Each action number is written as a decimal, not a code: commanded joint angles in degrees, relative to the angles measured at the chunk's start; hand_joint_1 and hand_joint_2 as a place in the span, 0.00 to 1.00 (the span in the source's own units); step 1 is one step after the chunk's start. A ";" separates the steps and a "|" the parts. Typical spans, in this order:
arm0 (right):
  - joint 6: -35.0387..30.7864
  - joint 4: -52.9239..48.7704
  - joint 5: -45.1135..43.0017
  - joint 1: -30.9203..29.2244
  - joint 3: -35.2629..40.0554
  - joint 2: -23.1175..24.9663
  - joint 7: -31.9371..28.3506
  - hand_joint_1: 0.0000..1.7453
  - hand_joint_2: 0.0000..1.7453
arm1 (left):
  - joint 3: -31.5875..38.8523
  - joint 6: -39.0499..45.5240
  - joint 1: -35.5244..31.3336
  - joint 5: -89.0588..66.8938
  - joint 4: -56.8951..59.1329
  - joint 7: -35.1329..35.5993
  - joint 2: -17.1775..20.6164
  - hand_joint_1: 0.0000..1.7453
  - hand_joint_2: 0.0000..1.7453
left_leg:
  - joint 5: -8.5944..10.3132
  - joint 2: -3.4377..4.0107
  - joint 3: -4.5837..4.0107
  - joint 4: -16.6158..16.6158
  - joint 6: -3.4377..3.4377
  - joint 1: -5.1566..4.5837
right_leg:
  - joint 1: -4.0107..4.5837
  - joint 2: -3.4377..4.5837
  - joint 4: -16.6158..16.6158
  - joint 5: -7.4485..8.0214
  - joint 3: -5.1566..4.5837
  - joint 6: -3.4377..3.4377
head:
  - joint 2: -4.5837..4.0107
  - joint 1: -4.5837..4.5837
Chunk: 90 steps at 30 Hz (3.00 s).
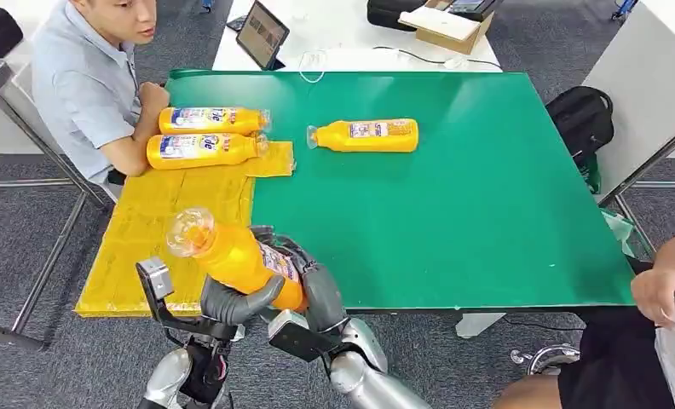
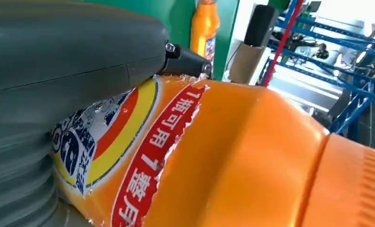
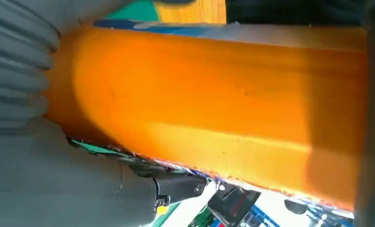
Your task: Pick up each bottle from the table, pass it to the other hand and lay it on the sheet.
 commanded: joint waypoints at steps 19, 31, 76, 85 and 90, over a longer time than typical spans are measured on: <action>-12.61 -22.98 -0.15 7.77 -1.62 -3.26 -0.13 0.00 0.00 | 11.44 24.92 -18.09 -34.37 18.51 -1.24 8.45 1.00 1.00 | -0.01 -0.06 0.20 -0.06 -0.05 -0.01 | -0.01 -0.07 0.00 -0.06 0.16 -0.09 | 0.00 0.04; -12.39 -22.15 -4.93 5.73 5.48 -4.48 -0.13 0.00 0.00 | 4.36 23.34 -38.14 -69.89 52.91 9.57 12.99 1.00 1.00 | 0.07 -0.06 0.16 -0.03 -0.05 0.03 | 0.03 -0.11 0.02 0.01 0.12 -0.14 | 0.00 0.04; -10.25 -21.52 -8.76 3.89 6.36 -5.75 -0.13 0.00 0.00 | 12.63 5.13 -29.34 -50.71 38.63 -9.93 7.97 0.00 1.00 | -0.07 0.01 0.20 0.05 -0.05 0.04 | 0.03 0.00 0.06 -0.06 0.21 -0.15 | 0.00 0.02; -12.61 -27.59 0.86 7.28 2.37 -7.08 -0.13 0.00 1.00 | 20.54 7.38 -19.88 -22.54 14.39 -7.59 1.18 0.00 1.00 | -0.01 -0.10 0.03 0.04 -0.02 0.03 | 0.03 -0.13 0.05 -0.03 0.03 -0.11 | 0.00 0.02; -12.43 -22.98 17.57 11.01 -10.42 -8.16 3.66 0.00 1.00 | 19.61 17.73 -9.37 -28.58 4.82 -9.59 4.53 0.00 1.00 | -0.05 0.08 0.27 -0.11 -0.04 -0.01 | 0.00 0.05 -0.08 -0.01 0.21 -0.12 | 0.00 0.02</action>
